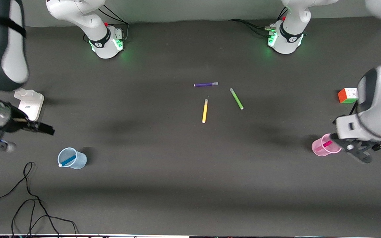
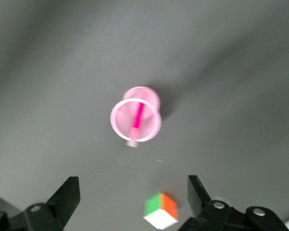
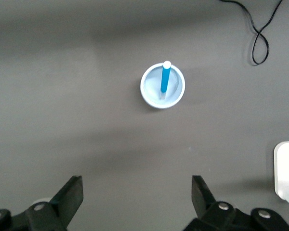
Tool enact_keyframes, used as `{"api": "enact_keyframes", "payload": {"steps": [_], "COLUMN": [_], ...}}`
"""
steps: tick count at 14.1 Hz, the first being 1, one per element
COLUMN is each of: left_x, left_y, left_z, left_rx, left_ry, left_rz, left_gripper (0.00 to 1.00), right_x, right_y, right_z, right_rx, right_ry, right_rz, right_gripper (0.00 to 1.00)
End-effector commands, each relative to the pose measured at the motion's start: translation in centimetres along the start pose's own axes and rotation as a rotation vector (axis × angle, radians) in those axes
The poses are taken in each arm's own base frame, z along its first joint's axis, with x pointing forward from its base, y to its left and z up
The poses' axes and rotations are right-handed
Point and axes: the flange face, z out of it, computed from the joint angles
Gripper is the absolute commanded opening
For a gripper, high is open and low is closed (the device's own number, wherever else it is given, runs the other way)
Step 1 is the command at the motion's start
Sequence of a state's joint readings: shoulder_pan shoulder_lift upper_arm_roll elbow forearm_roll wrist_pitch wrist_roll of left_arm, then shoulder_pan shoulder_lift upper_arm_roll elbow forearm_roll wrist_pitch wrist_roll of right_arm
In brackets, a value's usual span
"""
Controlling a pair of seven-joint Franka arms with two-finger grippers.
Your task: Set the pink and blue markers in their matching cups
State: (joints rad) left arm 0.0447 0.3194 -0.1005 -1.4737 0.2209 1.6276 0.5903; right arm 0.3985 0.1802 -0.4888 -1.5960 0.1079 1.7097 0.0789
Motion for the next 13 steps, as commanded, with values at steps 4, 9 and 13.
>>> {"api": "enact_keyframes", "payload": {"steps": [4, 9, 13], "left_x": [-0.9, -1.5, -3.6], "left_y": [3.6, 6.5, 9.3], "left_z": [-7.3, -8.2, -5.5], "left_rx": [-0.132, -0.114, -0.139], "left_ry": [-0.006, 0.0, 0.089], "left_rz": [-0.451, -0.513, -0.535], "left_gripper": [0.99, 0.99, 0.99], "right_x": [-4.8, -5.6, -7.1], "right_y": [0.2, 0.5, 0.8], "right_z": [-5.3, -6.1, -6.0], "right_rx": [0.069, 0.078, 0.06], "right_ry": [-0.026, -0.037, -0.035], "right_rz": [-0.076, -0.059, -0.078], "right_gripper": [1.0, 1.0, 1.0]}}
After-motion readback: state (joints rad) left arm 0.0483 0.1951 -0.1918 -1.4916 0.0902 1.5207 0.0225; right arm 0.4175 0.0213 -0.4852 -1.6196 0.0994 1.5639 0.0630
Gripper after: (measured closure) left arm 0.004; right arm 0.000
